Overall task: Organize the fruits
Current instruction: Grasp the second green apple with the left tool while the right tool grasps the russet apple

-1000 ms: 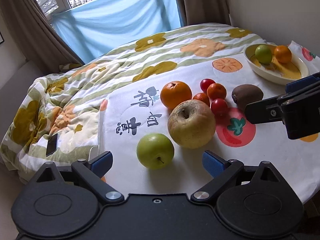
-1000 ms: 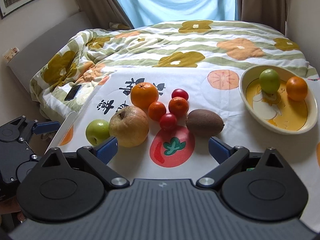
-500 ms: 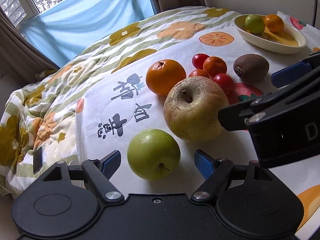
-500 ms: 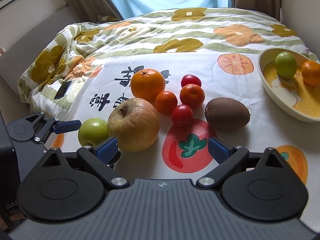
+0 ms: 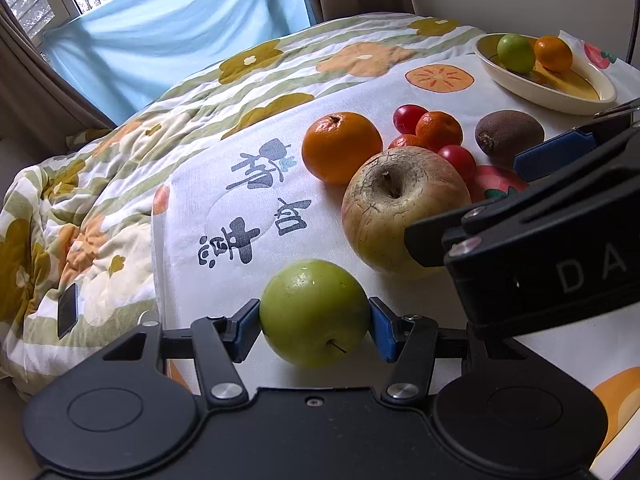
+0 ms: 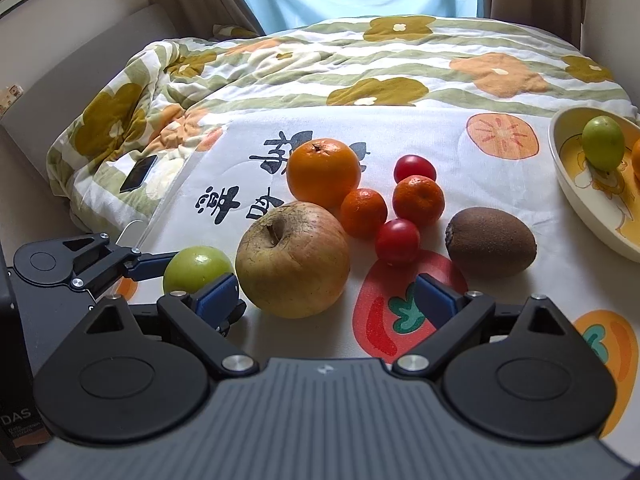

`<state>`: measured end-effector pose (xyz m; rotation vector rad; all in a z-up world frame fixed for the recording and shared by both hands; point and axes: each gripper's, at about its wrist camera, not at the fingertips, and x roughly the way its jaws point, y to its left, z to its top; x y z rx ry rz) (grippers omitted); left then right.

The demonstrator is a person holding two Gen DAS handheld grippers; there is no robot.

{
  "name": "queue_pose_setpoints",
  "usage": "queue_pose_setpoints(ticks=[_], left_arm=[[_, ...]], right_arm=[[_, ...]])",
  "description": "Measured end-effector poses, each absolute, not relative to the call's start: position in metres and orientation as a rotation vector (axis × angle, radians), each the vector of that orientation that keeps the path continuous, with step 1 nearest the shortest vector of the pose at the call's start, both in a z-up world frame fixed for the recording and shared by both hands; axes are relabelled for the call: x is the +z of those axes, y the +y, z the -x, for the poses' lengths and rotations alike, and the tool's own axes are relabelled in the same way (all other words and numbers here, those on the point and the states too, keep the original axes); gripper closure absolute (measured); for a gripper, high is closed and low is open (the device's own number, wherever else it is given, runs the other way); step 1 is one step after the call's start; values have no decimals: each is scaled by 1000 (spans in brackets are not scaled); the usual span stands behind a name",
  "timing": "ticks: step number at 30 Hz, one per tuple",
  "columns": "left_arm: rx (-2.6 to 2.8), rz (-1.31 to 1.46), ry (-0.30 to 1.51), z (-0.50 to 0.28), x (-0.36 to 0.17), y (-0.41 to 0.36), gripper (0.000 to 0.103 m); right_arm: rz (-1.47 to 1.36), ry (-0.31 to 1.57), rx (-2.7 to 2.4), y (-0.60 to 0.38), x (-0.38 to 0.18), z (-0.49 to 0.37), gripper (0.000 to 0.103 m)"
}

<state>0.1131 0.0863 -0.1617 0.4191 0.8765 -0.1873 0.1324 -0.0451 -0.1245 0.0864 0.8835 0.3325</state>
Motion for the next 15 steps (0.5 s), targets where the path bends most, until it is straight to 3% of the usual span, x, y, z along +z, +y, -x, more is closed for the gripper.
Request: queue_pose_setpoints(ticks=[15], left_arm=[[-155,-394,899,-103,-160,104,42]], right_arm=[[-15,875,392,-17,-141,-150,0]])
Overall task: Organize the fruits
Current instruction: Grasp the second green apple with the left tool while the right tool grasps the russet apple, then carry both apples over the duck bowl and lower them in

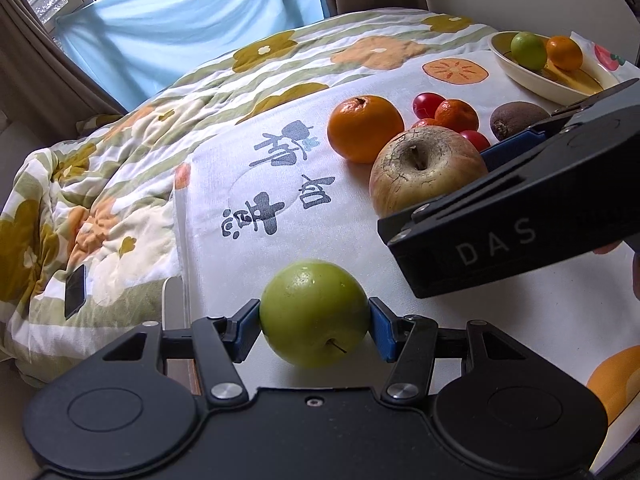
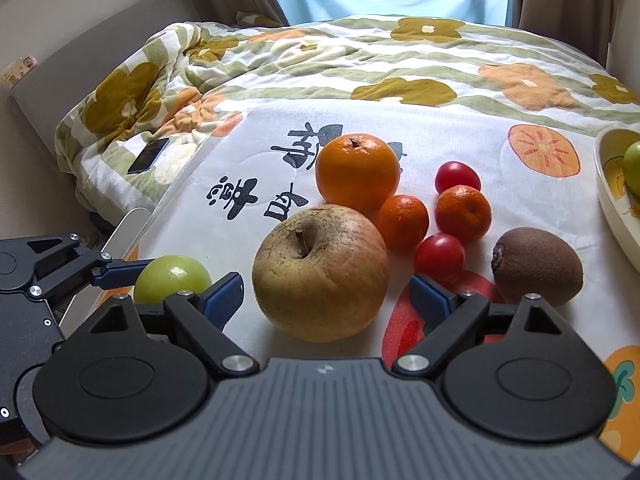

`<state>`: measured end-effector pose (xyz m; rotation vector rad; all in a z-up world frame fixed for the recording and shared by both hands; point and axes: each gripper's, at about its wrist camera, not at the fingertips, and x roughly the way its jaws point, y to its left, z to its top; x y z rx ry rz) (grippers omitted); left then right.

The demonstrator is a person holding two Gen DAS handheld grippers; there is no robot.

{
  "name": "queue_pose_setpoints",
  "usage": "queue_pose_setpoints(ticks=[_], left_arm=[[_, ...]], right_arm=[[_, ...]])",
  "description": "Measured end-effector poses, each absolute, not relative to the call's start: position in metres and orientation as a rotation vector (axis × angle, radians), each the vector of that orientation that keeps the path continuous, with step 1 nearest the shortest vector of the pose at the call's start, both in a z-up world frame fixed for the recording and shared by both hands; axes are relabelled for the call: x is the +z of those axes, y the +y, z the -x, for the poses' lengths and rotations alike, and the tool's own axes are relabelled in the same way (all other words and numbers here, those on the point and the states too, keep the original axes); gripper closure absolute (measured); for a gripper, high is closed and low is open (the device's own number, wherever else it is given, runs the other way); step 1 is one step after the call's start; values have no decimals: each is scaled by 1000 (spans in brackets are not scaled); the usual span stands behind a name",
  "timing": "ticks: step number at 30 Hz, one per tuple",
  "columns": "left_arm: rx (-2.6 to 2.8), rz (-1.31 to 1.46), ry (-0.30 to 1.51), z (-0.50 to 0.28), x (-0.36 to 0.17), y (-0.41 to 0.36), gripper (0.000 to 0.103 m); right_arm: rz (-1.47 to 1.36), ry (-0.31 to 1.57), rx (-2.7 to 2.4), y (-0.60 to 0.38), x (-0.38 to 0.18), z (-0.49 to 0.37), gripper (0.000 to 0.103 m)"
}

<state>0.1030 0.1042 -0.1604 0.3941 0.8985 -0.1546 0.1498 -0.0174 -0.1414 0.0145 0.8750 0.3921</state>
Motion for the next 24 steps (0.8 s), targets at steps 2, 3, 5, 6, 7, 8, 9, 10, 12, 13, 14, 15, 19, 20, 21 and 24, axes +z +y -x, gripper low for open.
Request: queue_pose_setpoints(ticks=[2,3,5,6,7,8,9,10,12,13,14,15,19,20,21,24], left_arm=[[-147,-377,903,-103,-159,107,42],[-142,-369,904,-103,-158,108,42],[-131,-354,905,-103,-156,111,42],[-124,-343,905,-102,-155,112,42],[-119,-334,904,-102,-154,113,42],[-116,-324,903,-102,-153,115,42],[-113,-317,901,-102,-151,116,42],[-110,-312,897,-101,-149,117,42],[-106,-305,892,-101,-145,118,42],[-103,-301,889,-100,-144,118,42],[-101,-297,886,-100,-142,118,42],[-99,-291,882,-99,-140,119,42],[-97,-264,861,-95,-129,117,42],[-98,-258,854,-94,-125,116,42],[-99,-254,847,-93,-122,114,42],[-102,-249,828,-89,-110,105,42]], right_arm=[[9,868,395,-14,-142,-152,0],[23,863,396,-12,-142,-153,2],[48,866,415,-9,-142,-154,14],[62,864,419,-7,-141,-155,14],[69,865,420,-6,-141,-155,14],[73,865,421,-6,-141,-154,14],[73,865,423,-7,-140,-154,14],[69,864,424,-7,-140,-153,14],[61,857,425,-9,-137,-151,14],[58,851,424,-10,-135,-149,14],[56,847,423,-10,-133,-148,14],[51,843,423,-11,-130,-147,14],[35,823,417,-18,-117,-142,14],[31,819,416,-20,-114,-140,14],[27,813,417,-23,-109,-138,14],[12,794,420,-34,-97,-132,14]])
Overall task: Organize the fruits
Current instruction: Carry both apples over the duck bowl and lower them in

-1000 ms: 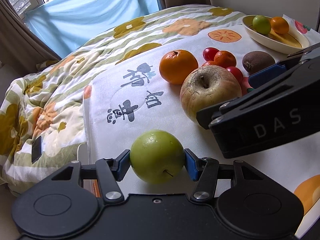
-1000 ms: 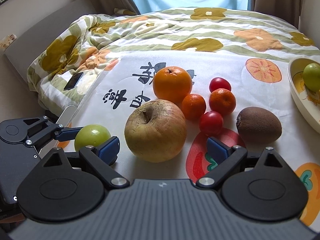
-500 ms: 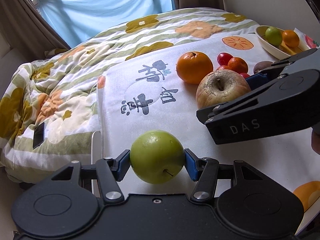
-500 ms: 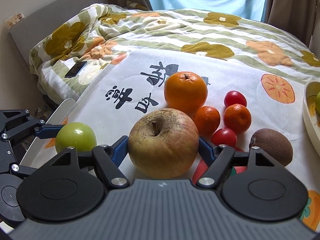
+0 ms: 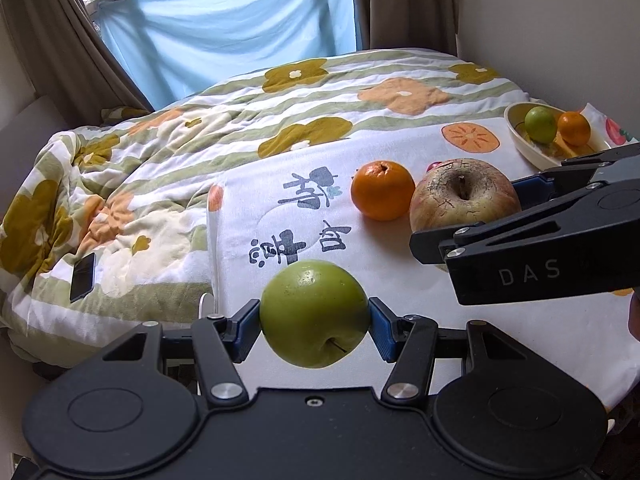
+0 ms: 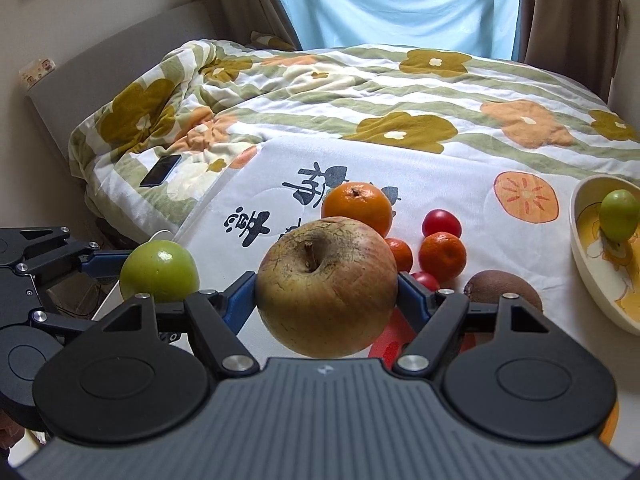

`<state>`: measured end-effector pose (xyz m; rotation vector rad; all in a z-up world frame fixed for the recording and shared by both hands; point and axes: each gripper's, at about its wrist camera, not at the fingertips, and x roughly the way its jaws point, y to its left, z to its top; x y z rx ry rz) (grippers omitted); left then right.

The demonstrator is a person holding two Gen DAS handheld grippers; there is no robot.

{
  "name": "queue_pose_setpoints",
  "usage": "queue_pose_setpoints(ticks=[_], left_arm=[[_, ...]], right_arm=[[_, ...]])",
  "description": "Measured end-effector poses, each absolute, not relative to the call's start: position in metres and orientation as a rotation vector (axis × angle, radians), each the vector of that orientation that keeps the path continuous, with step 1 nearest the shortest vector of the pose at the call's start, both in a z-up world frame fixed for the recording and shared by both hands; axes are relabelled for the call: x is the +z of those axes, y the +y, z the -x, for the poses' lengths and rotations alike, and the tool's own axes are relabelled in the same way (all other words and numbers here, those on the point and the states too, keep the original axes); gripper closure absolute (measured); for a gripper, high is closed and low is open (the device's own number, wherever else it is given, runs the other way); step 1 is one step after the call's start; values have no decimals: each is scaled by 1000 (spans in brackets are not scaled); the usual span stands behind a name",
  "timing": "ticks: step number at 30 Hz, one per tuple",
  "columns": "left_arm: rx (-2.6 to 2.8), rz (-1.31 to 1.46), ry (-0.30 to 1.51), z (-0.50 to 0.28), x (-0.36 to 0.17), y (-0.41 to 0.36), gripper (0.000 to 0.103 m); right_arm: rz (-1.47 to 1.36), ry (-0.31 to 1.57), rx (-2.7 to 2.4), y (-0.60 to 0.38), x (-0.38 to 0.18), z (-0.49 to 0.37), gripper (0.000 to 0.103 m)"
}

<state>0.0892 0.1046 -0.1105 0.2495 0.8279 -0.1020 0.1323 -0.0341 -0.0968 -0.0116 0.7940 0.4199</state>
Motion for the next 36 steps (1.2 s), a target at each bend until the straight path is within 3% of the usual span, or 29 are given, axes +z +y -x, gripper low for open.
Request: queue_pose_setpoints(ticks=[20,36], left_arm=[[-88,-151,780,-84,-55,-19,42],[-166,-133,787,-137,-70,-140,42]], right_arm=[[-28,755,380,-199,-46,-120,14],[-22,756,335,-327,-58,-162,14]])
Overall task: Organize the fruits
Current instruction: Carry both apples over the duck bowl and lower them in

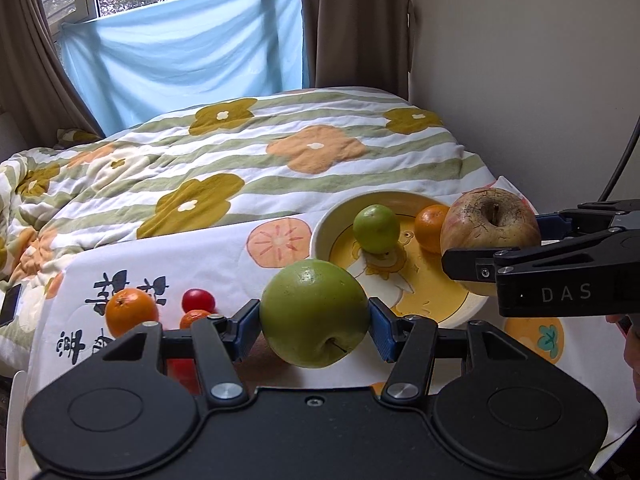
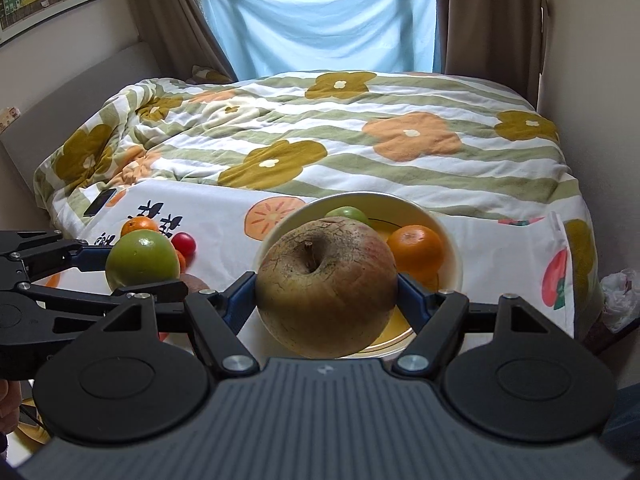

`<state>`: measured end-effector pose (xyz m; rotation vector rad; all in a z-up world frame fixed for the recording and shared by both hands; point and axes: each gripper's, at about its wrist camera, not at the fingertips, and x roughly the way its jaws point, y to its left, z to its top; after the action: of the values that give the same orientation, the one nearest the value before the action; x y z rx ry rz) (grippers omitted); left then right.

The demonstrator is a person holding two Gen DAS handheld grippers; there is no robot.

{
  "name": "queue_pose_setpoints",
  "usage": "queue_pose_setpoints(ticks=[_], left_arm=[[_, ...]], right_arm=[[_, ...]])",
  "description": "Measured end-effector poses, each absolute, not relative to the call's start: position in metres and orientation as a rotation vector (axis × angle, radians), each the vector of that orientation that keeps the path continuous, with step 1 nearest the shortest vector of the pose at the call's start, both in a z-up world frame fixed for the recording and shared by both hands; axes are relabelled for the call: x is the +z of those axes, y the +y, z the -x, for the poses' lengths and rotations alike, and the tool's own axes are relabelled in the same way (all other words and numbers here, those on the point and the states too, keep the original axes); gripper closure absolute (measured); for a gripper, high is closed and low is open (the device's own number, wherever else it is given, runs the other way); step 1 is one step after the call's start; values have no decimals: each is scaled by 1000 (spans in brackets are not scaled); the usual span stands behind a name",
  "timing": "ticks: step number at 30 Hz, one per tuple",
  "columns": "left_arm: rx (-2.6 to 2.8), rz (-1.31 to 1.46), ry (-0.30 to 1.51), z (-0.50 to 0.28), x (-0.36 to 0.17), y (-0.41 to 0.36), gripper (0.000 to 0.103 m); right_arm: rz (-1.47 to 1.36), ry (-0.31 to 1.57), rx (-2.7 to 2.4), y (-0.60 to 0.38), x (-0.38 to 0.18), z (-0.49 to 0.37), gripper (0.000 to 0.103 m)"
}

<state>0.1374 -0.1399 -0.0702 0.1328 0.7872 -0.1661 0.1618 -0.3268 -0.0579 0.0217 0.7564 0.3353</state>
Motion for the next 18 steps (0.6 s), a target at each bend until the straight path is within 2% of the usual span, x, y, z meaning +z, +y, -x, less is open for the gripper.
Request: queue_pose_setpoints(ticks=[18], left_arm=[[-237,-209,890,-200,-134,-211,42]], right_arm=[[-41,811,317,-379,-94,-206,14]])
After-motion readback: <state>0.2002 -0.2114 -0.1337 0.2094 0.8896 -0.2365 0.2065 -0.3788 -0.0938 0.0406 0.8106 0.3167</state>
